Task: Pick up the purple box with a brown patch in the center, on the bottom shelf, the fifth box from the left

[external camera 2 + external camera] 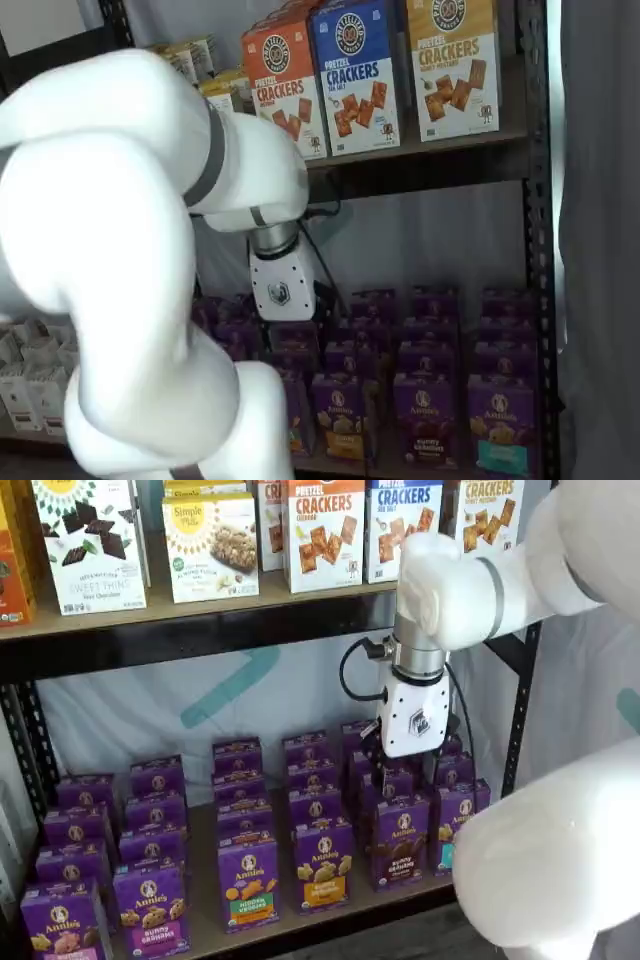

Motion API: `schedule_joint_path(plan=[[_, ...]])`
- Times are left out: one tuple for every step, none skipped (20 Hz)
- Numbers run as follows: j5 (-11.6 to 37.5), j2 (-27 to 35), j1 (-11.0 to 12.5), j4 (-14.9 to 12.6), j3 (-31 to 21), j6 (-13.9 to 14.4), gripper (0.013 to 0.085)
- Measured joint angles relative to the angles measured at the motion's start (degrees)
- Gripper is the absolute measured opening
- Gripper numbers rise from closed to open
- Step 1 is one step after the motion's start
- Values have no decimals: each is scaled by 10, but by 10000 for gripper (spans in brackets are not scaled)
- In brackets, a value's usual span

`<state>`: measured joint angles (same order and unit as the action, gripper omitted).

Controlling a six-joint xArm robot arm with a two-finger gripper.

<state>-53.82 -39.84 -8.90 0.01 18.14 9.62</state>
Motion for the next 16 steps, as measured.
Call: schedule_joint_path(plan=[[14, 15, 2, 5, 0, -5, 850], [30, 31, 5, 9, 1, -10, 850], [47, 48, 7, 9, 2, -13, 850], [61, 65, 9, 5, 5, -12, 850], [77, 82, 12, 5, 7, -15, 850], [100, 106, 16, 3, 11, -18, 850], [117, 126, 19, 2, 16, -21, 850], [135, 150, 23, 1, 24, -24, 850], [153, 178, 28, 0, 33, -29, 850], [167, 196, 32, 0, 40, -33, 850], [179, 214, 36, 0, 47, -37, 850], [189, 231, 40, -3, 55, -38, 850], [199, 247, 44, -5, 63, -41, 850], [208, 263, 48, -7, 71, -43, 850], [216, 278, 52, -9, 80, -46, 850], [223, 291, 56, -11, 88, -48, 850]])
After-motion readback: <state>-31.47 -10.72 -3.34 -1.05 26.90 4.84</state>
